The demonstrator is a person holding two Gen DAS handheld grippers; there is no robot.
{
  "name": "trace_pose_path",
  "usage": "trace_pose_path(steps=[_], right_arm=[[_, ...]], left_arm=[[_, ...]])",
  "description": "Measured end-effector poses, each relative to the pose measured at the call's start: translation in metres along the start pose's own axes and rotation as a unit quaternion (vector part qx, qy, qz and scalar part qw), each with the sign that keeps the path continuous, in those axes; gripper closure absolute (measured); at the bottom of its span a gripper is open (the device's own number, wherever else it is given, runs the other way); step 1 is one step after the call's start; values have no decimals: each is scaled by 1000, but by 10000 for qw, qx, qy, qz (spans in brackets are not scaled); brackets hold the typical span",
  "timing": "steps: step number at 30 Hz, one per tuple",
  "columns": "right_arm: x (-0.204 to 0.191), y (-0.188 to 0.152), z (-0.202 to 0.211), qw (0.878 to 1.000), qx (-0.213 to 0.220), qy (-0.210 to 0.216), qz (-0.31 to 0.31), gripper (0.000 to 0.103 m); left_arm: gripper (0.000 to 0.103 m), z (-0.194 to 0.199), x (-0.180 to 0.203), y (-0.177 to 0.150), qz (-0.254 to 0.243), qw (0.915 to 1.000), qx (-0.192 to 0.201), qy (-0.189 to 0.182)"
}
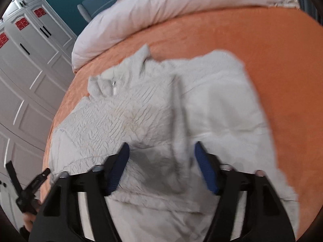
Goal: Fold large clothes
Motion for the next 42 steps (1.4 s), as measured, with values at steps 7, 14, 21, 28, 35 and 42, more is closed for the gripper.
trace_pose_path(steps=[7, 14, 21, 28, 35, 42], right_arm=[[-54, 46, 95, 9838, 1285, 1144, 494, 99], [30, -1, 10, 9966, -96, -485, 663, 96], [-4, 32, 69, 9813, 1528, -693, 941, 94], [9, 10, -11, 9829, 720, -1087, 1304, 96], [16, 0, -32, 9835, 675, -1015, 1335, 96], [19, -5, -33, 9817, 757, -1029, 1410, 97]], left_arm=[[51, 8, 0, 10, 100, 9995, 295, -74], [49, -5, 13, 7, -150, 9998, 126, 53], [46, -27, 4, -6, -27, 9997, 53, 237], [39, -37, 2, -15, -93, 9990, 137, 425], [33, -44, 3, -18, -129, 9982, 229, 532], [29, -51, 3, -19, -194, 9970, 324, 680]])
Point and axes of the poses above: each gripper's, at about its wrist camera, not at the fingertips, and z roughly against the way its jaws point, x to its right, y to its top, the point moved 9 cm from there along -z, roughly the way its jaws point, and after that the axes turned 2 degrees about -y, right-handed, at the moved point
